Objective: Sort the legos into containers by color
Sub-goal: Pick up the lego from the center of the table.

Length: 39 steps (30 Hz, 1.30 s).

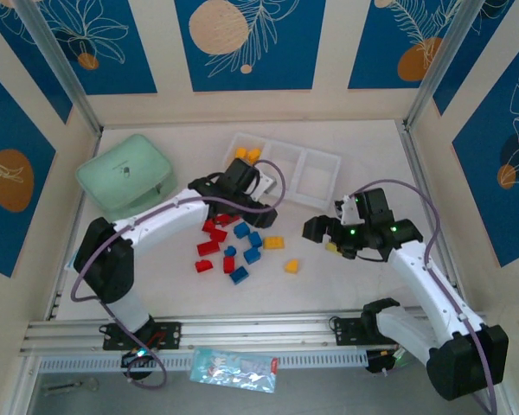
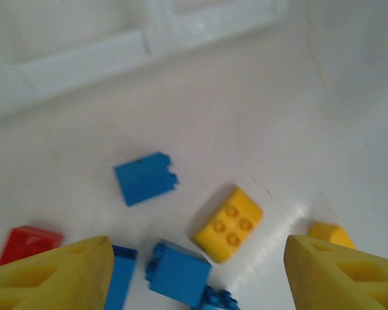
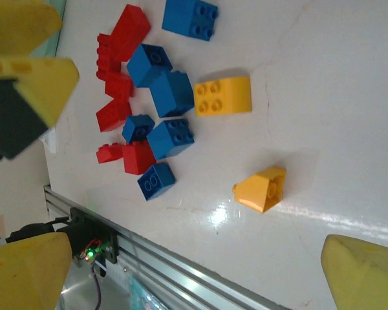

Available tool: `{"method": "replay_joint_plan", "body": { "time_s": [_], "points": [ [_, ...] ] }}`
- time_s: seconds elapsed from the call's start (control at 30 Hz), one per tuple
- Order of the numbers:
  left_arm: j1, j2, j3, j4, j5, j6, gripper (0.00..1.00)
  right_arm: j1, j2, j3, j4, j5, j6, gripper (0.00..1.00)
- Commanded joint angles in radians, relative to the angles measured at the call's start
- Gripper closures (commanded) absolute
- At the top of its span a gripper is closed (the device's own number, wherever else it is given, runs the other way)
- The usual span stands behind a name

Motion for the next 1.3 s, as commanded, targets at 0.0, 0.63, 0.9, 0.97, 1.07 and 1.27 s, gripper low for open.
{"method": "replay_joint_plan", "body": {
  "time_s": [0.0, 0.63, 0.9, 0.97, 1.07, 1.27],
  "points": [
    [-0.022, -0.025, -0.029, 0.010, 0.085, 0.065, 0.29, -0.018, -0.048, -0.045, -0.027, -0.067, 0.025, 0.01],
    [-0.090, 0.252, 0.103, -0.045, 0.064, 0.120, 0.27, -0.114, -0.100, -0.097, -0.052, -0.105, 0.014, 0.01],
    [-0.111, 0.286, 0.079, -0.026, 0.030, 0.128, 0.27, -0.134, -0.103, -0.095, -0.059, -0.109, 0.009, 0.01],
    [-0.110, 0.292, 0.071, -0.021, 0.027, 0.126, 0.27, -0.141, -0.106, -0.097, -0.058, -0.112, 0.009, 0.01],
    [-0.112, 0.306, 0.068, -0.015, 0.036, 0.122, 0.27, -0.145, -0.102, -0.097, -0.049, -0.118, 0.009, 0.01],
    [-0.113, 0.348, 0.077, -0.022, 0.028, 0.124, 0.27, -0.147, -0.101, -0.099, -0.046, -0.119, 0.010, 0.01]
  ]
}}
